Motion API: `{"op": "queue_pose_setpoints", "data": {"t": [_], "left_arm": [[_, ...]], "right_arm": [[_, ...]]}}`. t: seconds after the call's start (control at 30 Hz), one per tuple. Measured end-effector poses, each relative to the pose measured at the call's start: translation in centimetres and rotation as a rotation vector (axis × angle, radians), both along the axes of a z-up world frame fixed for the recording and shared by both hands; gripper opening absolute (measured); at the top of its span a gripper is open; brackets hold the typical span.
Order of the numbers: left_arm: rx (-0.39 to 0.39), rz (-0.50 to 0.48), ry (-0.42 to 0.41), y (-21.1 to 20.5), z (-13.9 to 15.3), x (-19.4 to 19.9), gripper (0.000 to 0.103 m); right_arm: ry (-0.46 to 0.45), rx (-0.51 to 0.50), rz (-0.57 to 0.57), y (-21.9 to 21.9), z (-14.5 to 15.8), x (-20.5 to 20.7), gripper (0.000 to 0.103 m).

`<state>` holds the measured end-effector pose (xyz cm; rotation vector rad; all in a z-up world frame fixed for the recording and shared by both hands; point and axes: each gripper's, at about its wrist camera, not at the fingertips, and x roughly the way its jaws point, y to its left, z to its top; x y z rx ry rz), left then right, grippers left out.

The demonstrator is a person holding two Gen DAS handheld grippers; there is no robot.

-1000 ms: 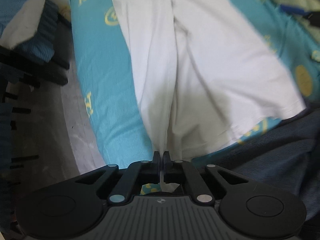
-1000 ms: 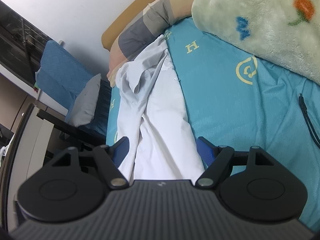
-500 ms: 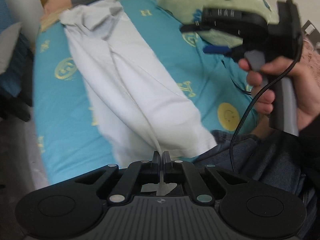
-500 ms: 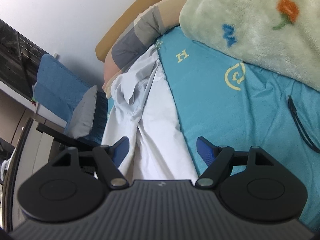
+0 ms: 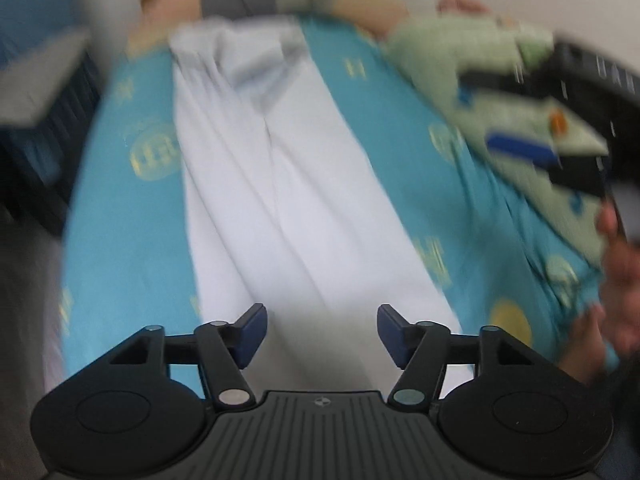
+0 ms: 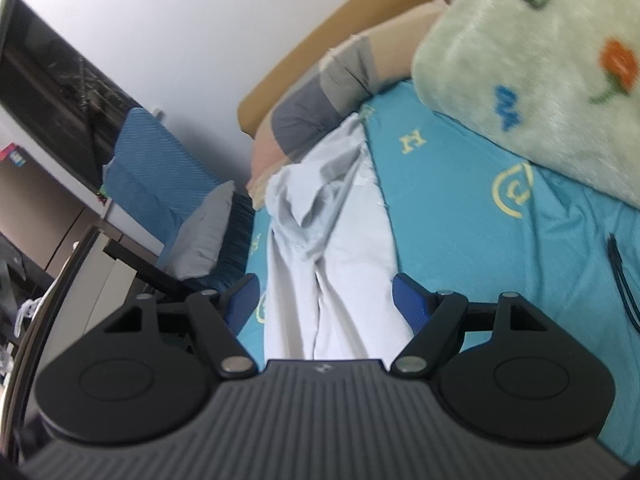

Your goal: Fold clothes

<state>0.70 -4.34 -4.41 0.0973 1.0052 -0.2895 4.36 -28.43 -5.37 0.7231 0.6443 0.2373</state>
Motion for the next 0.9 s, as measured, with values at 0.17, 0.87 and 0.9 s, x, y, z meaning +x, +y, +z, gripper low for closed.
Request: {"op": "queue_pose_setpoints", "data": {"t": [0.17, 0.87, 0.9], "left_arm": [[-0.054, 0.09, -0.12, 1.1, -0.2, 1.9, 0.077], [-0.282, 0.384, -0.179, 13.5, -6.1, 9.1, 0.08], [-0.293, 0.393, -0.173, 13.8, -6.5, 9.4, 0.08]], "right_arm": [[-0.054, -0.098, 0.019, 1.2, 0.1, 2.2, 0.076], [-0.047, -0.544, 0.153, 16.5, -9.2, 28.2, 0.045], [-0.06, -0.543, 0.141, 16.6, -9.2, 28.7, 0.027]]}}
